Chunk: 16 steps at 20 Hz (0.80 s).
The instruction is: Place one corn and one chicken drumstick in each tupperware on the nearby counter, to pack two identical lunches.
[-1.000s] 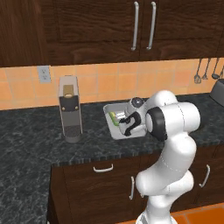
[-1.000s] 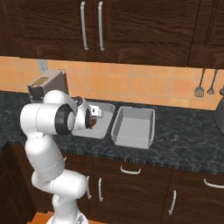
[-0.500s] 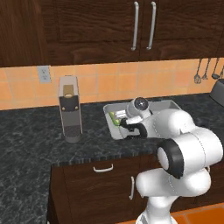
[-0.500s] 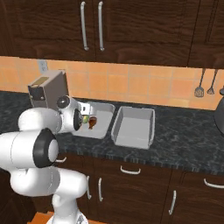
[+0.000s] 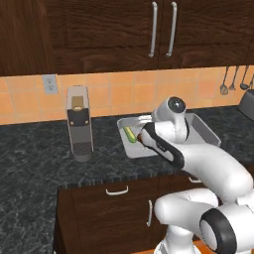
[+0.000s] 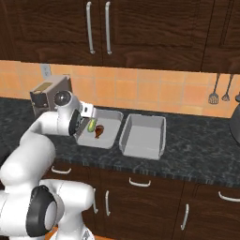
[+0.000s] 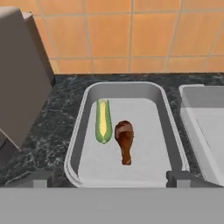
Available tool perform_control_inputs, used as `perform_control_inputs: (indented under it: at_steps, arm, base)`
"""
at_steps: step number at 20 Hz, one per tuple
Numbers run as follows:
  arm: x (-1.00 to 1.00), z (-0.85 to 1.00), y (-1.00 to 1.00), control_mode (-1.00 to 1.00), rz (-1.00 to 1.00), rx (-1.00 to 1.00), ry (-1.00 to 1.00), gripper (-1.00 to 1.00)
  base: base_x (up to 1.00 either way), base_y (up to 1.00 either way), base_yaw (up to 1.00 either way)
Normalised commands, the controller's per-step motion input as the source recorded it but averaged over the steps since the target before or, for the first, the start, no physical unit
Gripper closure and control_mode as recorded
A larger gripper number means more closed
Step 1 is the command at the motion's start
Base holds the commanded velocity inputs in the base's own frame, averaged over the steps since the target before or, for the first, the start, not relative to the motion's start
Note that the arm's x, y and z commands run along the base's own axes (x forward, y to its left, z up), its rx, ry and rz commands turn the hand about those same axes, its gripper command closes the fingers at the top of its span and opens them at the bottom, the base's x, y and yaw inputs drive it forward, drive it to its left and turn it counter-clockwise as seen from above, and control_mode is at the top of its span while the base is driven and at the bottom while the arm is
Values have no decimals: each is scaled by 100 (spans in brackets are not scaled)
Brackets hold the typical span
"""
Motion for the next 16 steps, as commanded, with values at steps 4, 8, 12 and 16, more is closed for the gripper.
perform_control_inputs:
  at_steps: [4, 8, 12, 16]
  arm:
    - [-87, 96, -3, -100, -1, 12, 2, -100]
    - [-100, 61, -21, -100, -11, 13, 9, -100]
    - [-100, 73, -25, -100, -17, 14, 14, -100]
    - [-50, 30, -15, 100, -8, 7, 2, -100]
  base:
    - [0, 0, 0]
    - [0, 0, 0]
    - [0, 0, 0]
    - [-50, -22, -7]
